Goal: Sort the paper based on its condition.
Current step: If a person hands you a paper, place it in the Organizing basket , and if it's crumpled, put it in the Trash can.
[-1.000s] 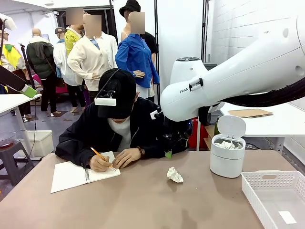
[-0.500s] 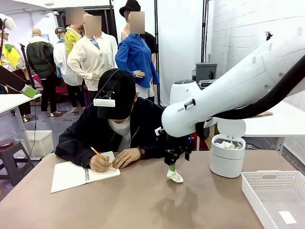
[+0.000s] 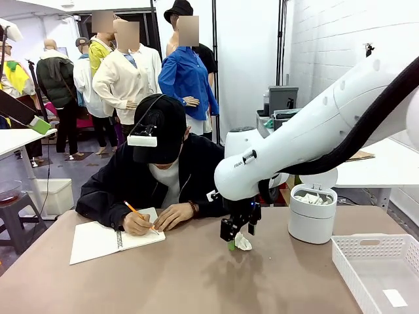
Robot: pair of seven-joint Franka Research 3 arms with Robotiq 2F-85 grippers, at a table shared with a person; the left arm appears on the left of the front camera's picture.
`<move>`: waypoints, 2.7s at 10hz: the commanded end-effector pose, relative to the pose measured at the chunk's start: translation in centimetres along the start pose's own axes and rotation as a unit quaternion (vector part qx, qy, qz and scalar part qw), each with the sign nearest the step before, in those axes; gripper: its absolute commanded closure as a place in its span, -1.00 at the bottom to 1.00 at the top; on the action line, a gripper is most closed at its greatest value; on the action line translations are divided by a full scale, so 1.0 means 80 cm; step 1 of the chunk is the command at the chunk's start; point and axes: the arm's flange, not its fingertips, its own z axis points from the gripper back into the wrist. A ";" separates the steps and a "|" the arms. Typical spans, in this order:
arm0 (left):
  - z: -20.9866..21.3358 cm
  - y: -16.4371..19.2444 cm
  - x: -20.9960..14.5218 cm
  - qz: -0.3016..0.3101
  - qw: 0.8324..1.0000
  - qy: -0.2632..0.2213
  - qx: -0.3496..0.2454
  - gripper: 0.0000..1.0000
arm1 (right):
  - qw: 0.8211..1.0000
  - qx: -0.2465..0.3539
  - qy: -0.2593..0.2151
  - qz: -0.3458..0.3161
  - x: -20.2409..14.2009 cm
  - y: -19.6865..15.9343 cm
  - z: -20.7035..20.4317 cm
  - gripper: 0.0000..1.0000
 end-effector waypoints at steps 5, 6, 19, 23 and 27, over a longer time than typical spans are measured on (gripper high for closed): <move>0.001 0.000 0.000 0.001 1.000 0.000 0.000 -1.00 | 0.999 -0.027 -0.022 -0.021 0.024 0.001 -0.035 -1.00; 0.001 0.000 0.000 0.001 1.000 0.000 0.000 -1.00 | 0.999 -0.022 -0.020 -0.023 0.023 -0.001 -0.034 -1.00; 0.001 0.000 0.000 0.001 1.000 0.000 0.000 -1.00 | 0.997 -0.012 -0.008 -0.073 0.018 -0.002 -0.010 0.33; 0.001 0.000 0.000 0.001 1.000 0.000 0.000 -1.00 | 0.997 -0.028 0.000 -0.068 0.008 0.015 0.033 0.33; 0.001 0.000 0.000 0.001 1.000 0.000 0.000 -1.00 | 0.998 -0.026 -0.016 -0.055 -0.025 0.055 0.166 0.33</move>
